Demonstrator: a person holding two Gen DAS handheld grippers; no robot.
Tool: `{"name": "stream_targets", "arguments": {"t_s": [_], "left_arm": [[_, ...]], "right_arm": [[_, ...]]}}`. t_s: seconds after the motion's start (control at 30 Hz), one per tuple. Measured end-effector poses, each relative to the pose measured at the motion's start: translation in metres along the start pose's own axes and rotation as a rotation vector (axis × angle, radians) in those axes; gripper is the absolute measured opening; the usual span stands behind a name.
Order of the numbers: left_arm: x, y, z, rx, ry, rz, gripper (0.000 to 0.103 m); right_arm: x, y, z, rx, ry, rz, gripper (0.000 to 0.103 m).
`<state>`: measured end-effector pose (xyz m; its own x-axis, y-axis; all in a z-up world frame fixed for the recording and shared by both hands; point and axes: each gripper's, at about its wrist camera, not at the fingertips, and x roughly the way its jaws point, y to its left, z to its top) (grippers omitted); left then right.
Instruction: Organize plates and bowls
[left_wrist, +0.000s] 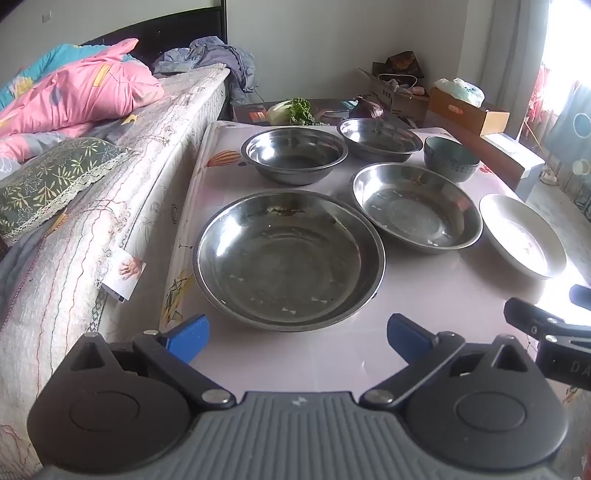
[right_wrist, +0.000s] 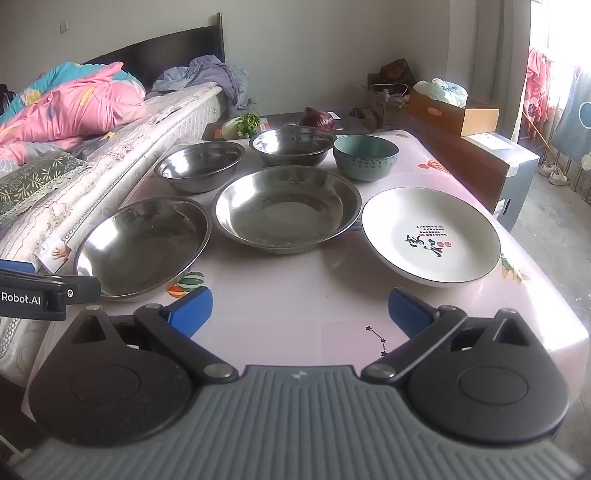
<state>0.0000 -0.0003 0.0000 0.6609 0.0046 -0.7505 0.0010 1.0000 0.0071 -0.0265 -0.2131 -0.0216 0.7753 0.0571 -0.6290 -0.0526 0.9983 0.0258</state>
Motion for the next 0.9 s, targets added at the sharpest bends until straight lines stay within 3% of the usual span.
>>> {"name": "stream_targets", "arguments": {"t_s": [0.9], "left_arm": [[0.0044,-0.0043,-0.0063,0.005,0.034,-0.019,0.103]], "right_arm": [[0.0033,-0.0036,0.0058,-0.002,0.016,0.040,0.102]]}}
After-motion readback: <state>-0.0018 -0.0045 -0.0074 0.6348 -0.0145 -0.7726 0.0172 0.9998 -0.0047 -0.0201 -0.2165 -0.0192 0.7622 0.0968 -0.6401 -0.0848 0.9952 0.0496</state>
